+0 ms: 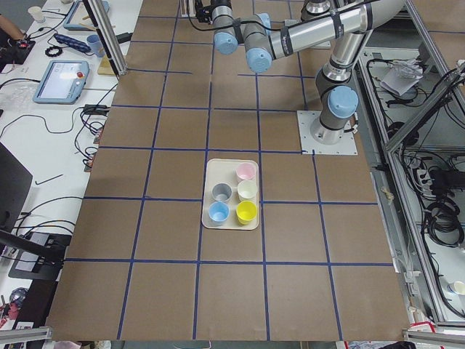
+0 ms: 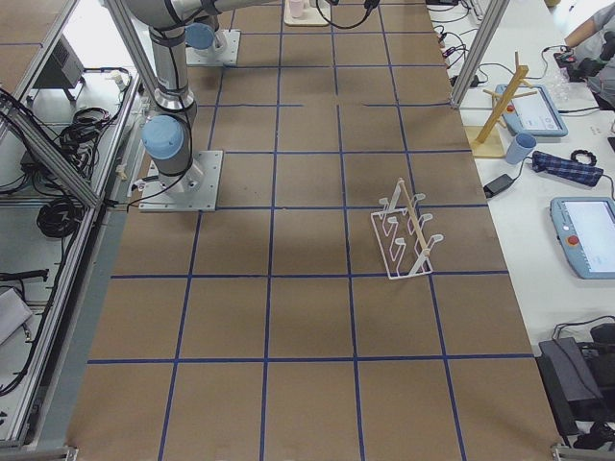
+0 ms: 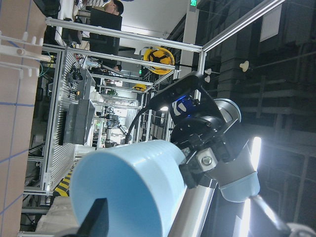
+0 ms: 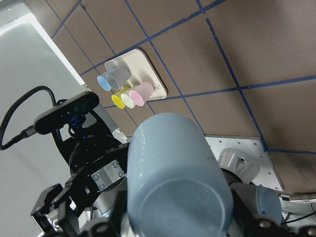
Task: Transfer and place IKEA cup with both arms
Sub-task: 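Close the left gripper on the cup's open end beside the right gripper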
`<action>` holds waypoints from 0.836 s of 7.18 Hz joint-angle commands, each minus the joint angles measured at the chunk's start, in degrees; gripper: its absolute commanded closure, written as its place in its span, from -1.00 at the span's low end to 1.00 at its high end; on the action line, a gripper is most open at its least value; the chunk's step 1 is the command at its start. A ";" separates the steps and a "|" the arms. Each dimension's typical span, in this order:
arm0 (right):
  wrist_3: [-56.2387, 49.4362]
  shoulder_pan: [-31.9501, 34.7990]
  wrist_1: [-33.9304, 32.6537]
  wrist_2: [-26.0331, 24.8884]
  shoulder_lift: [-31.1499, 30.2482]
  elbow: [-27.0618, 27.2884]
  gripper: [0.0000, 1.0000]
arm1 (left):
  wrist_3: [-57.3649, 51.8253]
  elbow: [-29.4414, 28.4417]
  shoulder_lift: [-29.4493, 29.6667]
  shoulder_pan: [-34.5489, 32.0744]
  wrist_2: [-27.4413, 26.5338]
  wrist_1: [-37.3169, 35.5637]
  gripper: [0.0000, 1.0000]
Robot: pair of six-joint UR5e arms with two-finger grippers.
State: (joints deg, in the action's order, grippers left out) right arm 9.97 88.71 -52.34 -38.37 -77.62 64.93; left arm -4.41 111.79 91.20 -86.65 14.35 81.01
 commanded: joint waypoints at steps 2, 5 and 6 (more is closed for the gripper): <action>0.13 0.24 0.04 0.05 -0.34 -0.16 0.29 | 0.19 0.00 0.47 -3.26 5.50 0.02 -0.93; 0.05 0.24 0.22 -1.00 -0.34 -0.16 0.11 | 0.10 0.00 0.64 -3.53 7.71 0.02 -0.13; -0.04 0.24 -0.04 -1.09 -0.34 -0.16 -0.43 | 0.19 0.00 0.73 -3.53 7.62 0.02 0.64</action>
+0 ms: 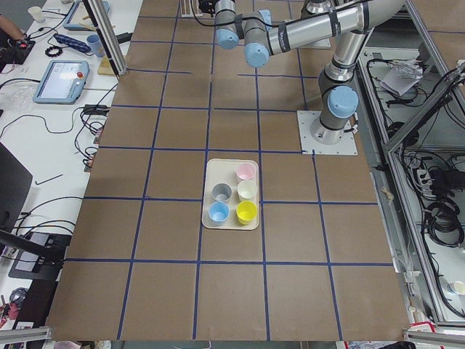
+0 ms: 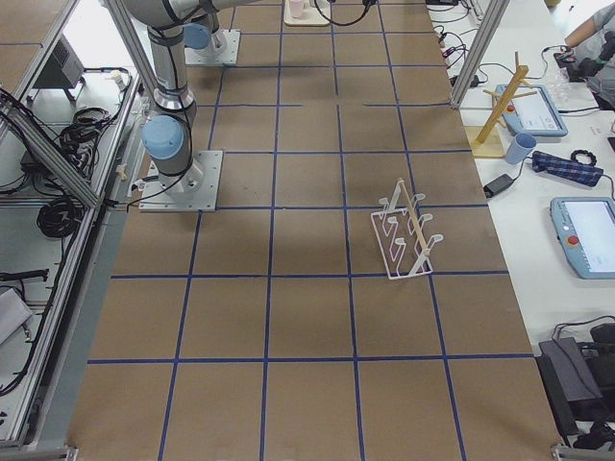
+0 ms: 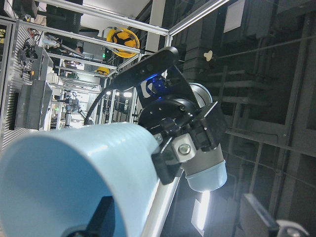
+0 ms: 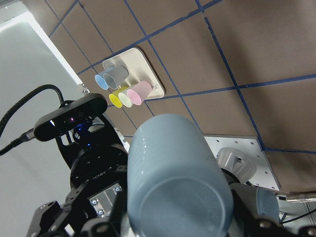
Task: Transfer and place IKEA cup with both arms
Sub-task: 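Close the left gripper on the cup's open end beside the right gripper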
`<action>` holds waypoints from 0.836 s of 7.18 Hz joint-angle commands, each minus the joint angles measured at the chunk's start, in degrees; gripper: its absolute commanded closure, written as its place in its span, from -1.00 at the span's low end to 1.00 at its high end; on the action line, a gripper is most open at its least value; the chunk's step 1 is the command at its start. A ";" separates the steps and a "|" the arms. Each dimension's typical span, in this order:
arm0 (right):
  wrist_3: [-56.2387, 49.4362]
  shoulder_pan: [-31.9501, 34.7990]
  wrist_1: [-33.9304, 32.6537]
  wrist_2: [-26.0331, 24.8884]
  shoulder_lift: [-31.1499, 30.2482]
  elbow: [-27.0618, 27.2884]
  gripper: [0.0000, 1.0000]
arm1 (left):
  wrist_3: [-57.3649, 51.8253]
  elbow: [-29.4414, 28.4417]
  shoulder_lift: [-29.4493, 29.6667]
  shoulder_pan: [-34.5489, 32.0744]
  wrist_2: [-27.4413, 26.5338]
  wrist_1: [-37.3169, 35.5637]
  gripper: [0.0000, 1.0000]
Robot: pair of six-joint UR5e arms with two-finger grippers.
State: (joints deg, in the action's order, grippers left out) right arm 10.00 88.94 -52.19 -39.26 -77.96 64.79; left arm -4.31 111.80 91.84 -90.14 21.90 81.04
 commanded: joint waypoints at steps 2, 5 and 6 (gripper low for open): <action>0.02 0.00 -0.19 -1.94 0.00 -0.19 -0.66 | 0.27 0.00 0.18 -0.03 -0.01 0.00 0.94; 0.02 0.00 -0.28 -2.31 0.00 -0.19 -1.00 | 0.44 0.08 0.00 0.05 0.08 0.09 0.99; 0.02 0.00 -0.28 -2.31 0.09 -0.36 -1.00 | 1.05 0.09 -0.08 0.14 0.08 0.09 0.99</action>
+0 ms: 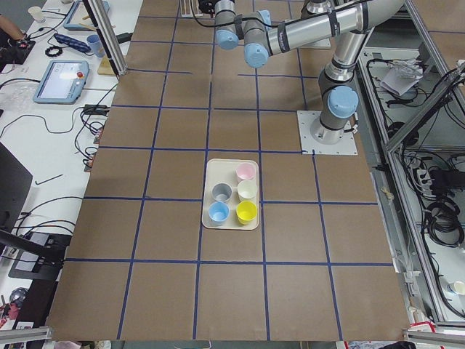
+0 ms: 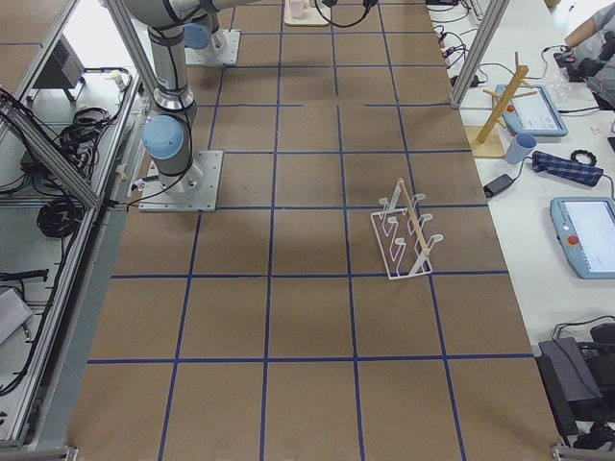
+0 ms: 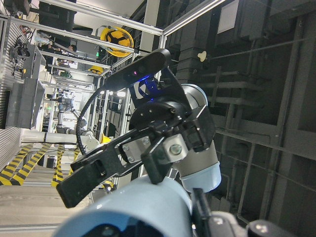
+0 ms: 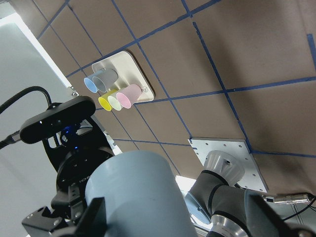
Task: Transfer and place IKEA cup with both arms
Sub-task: 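Open the right gripper and withdraw it while the left gripper pulls the cup away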
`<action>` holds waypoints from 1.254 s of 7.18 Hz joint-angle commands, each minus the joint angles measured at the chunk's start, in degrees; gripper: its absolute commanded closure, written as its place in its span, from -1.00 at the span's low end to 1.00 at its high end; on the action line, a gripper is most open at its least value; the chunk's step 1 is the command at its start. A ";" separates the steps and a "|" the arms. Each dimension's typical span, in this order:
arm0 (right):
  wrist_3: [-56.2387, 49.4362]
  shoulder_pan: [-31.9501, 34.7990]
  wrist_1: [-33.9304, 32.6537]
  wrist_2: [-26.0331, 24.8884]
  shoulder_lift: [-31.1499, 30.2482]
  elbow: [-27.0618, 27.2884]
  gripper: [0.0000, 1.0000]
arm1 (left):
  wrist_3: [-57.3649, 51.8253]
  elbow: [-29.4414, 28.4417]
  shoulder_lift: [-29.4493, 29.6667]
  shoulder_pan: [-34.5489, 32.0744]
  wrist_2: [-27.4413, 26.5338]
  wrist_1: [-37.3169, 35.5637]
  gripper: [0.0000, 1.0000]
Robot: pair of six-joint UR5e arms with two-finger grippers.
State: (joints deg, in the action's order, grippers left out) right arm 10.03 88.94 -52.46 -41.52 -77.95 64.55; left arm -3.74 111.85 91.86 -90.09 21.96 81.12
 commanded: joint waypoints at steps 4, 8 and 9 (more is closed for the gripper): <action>-0.09 -4.37 -9.04 -10.57 2.61 -0.48 -1.00 | 7.14 0.12 -1.50 1.32 -0.95 0.53 1.00; -19.19 -12.81 -14.42 -25.88 2.45 -0.13 -1.00 | 15.43 -0.93 -2.99 12.63 -25.92 -2.52 1.00; -22.13 -14.66 -14.68 -31.11 1.49 -1.00 -1.00 | 16.39 -1.98 -3.52 15.10 -33.83 -3.15 1.00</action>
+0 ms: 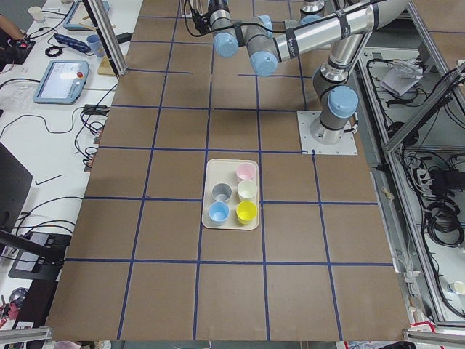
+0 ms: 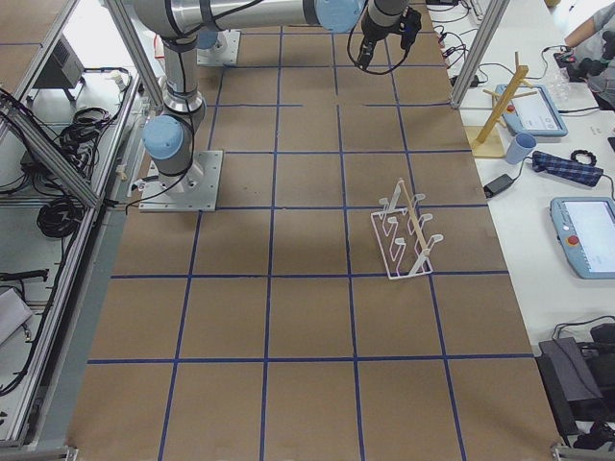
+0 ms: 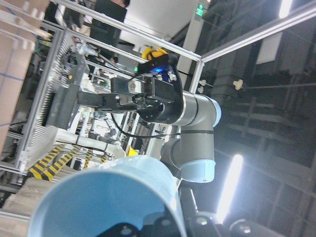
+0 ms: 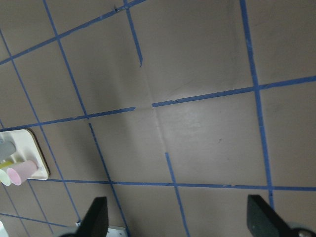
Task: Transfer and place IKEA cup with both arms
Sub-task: 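Open the right gripper and withdraw it while the left gripper pulls the cup away, then carry the cup with the left gripper down toward the white tray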
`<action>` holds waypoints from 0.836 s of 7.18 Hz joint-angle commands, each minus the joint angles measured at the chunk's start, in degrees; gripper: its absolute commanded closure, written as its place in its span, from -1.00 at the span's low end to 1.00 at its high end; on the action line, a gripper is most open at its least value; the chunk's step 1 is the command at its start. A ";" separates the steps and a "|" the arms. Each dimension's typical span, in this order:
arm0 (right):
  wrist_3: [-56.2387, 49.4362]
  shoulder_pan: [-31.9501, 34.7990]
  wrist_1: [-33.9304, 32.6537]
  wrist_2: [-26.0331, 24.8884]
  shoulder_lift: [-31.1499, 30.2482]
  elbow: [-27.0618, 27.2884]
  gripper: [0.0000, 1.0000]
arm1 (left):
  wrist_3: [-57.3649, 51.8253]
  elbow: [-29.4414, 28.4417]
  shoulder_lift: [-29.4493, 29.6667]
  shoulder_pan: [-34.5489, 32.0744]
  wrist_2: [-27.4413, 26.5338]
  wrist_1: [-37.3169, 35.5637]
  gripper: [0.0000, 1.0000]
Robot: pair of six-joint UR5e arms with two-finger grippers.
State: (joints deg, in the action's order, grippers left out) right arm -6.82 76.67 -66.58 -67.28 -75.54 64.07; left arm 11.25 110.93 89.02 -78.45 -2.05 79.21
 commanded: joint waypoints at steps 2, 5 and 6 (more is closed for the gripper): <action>-3.04 -0.57 -2.23 -25.16 -3.47 -0.71 -1.00 | 1.50 -4.91 -1.74 4.18 -27.12 -1.08 1.00; 7.33 9.27 -6.43 -26.06 -3.56 2.09 -1.00 | -0.34 -8.61 -2.97 4.36 -49.11 0.67 1.00; 10.83 9.55 -8.98 -25.80 -3.82 5.24 -1.00 | -3.57 -9.49 -3.23 4.62 -54.41 3.12 1.00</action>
State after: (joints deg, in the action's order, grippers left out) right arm 0.30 84.79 -72.74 -93.08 -79.09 66.34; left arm 10.53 102.70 86.17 -74.04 -48.90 80.16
